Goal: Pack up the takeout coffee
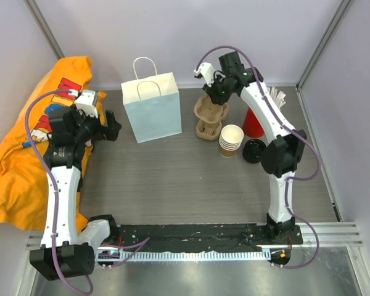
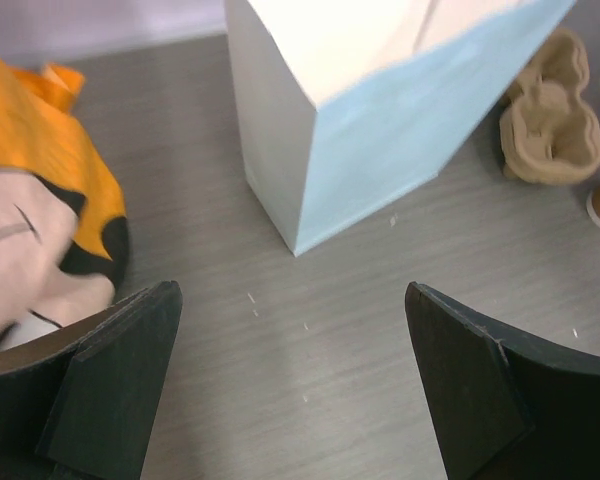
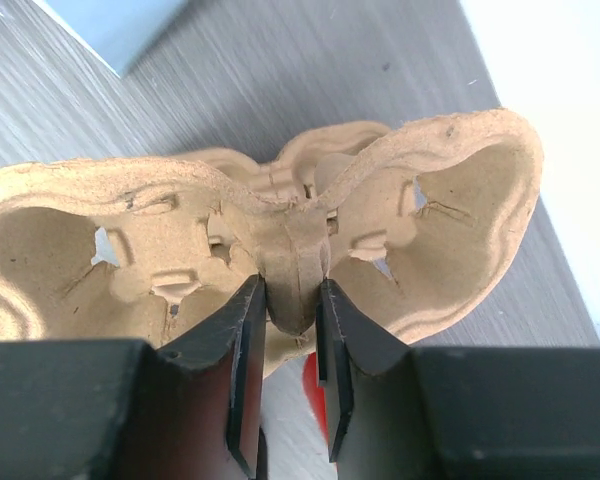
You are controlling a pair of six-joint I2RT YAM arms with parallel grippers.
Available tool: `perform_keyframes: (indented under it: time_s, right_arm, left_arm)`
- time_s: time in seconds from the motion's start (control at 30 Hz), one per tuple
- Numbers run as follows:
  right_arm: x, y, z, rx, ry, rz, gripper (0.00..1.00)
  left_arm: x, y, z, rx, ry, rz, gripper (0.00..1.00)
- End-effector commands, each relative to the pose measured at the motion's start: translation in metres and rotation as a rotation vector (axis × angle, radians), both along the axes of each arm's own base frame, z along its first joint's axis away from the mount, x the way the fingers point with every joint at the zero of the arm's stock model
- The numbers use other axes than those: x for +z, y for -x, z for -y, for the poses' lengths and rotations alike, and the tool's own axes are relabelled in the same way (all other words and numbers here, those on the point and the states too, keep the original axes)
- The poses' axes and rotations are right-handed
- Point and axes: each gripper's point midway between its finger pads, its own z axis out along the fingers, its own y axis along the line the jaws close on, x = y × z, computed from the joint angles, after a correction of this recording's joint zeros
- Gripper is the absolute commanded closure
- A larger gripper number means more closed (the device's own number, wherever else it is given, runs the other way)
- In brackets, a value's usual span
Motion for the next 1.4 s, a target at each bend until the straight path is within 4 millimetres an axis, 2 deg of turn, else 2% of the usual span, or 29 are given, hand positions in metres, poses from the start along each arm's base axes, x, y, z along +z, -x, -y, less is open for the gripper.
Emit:
perform_keyframes:
  time_s: [0.0, 0.1, 0.13, 0.17, 0.2, 0.23, 0.27, 0.33, 0.37, 0.4, 0.47, 0.5, 0.57, 0.6, 0.63, 0.7, 0.77, 0.8, 0.83, 1.07, 1.23, 1.37]
  right_arm:
    - [0.083, 0.017, -0.005, -0.044, -0.184, 0.151, 0.71]
    - [0.102, 0.035, -0.004, -0.047, -0.237, 0.172, 0.71]
    - [0.1, 0.04, -0.004, -0.048, -0.248, 0.165, 0.7]
    - [0.114, 0.049, -0.001, -0.044, -0.265, 0.191, 0.7]
    - [0.118, 0.055, -0.001, -0.036, -0.278, 0.195, 0.7]
    - [0.113, 0.06, -0.001, -0.033, -0.28, 0.18, 0.7]
    - [0.125, 0.07, 0.001, -0.026, -0.296, 0.202, 0.7]
    - [0.125, 0.081, 0.001, -0.01, -0.313, 0.188, 0.7]
    - [0.128, 0.086, 0.002, -0.005, -0.321, 0.19, 0.7]
    - [0.139, 0.095, 0.004, 0.003, -0.336, 0.21, 0.7]
    - [0.139, 0.104, 0.004, 0.013, -0.347, 0.201, 0.7]
    - [0.146, 0.111, 0.006, 0.019, -0.356, 0.216, 0.7]
    - [0.147, 0.119, 0.007, 0.028, -0.362, 0.213, 0.7]
    - [0.148, 0.121, 0.007, 0.03, -0.364, 0.217, 0.7]
    - [0.15, 0.126, 0.009, 0.033, -0.367, 0.22, 0.7]
    - [0.151, 0.13, 0.01, 0.033, -0.37, 0.222, 0.7]
    - [0.149, 0.134, 0.012, 0.031, -0.369, 0.219, 0.7]
    - [0.149, 0.136, 0.012, 0.031, -0.369, 0.217, 0.7]
    - [0.143, 0.137, 0.013, 0.028, -0.363, 0.206, 0.7]
    - [0.136, 0.144, 0.016, 0.023, -0.364, 0.2, 0.7]
    - [0.141, 0.145, 0.014, 0.032, -0.377, 0.205, 0.7]
    - [0.145, 0.149, 0.012, 0.041, -0.394, 0.198, 0.7]
  left_arm:
    - [0.07, -0.025, -0.013, 0.061, -0.028, 0.195, 0.0]
    - [0.099, -0.043, -0.015, 0.069, -0.011, 0.259, 0.0]
    - [0.112, -0.046, -0.013, 0.053, -0.009, 0.289, 0.0]
    - [0.114, -0.058, -0.012, 0.037, -0.004, 0.303, 0.0]
    - [0.118, -0.063, -0.01, 0.021, 0.0, 0.318, 0.0]
    - [0.128, -0.07, -0.005, -0.019, 0.003, 0.36, 0.0]
    - [0.125, -0.079, -0.004, -0.035, 0.004, 0.363, 0.0]
    - [0.13, -0.091, 0.003, -0.088, 0.005, 0.415, 0.0]
    - [0.121, -0.103, 0.003, -0.103, 0.011, 0.401, 0.0]
    - [0.118, -0.109, 0.005, -0.116, 0.014, 0.4, 0.0]
    - [0.12, -0.122, 0.008, -0.149, 0.015, 0.424, 0.01]
    - [0.11, -0.134, 0.006, -0.148, 0.019, 0.409, 0.01]
    - [0.113, -0.145, 0.009, -0.182, 0.016, 0.448, 0.02]
    - [0.104, -0.155, 0.009, -0.195, 0.021, 0.441, 0.02]
    - [0.111, -0.159, 0.012, -0.207, 0.04, 0.478, 0.02]
    - [0.116, -0.164, 0.018, -0.248, 0.064, 0.505, 0.02]
    - [0.112, -0.176, 0.023, -0.284, 0.114, 0.495, 0.02]
    - [0.121, -0.175, 0.031, -0.33, 0.133, 0.507, 0.02]
    - [0.114, -0.185, 0.032, -0.344, 0.155, 0.491, 0.03]
    - [0.117, -0.206, 0.05, -0.443, 0.269, 0.475, 0.06]
    - [0.106, -0.219, 0.068, -0.491, 0.276, 0.439, 0.1]
    - [0.101, -0.227, 0.072, -0.516, 0.274, 0.427, 0.14]
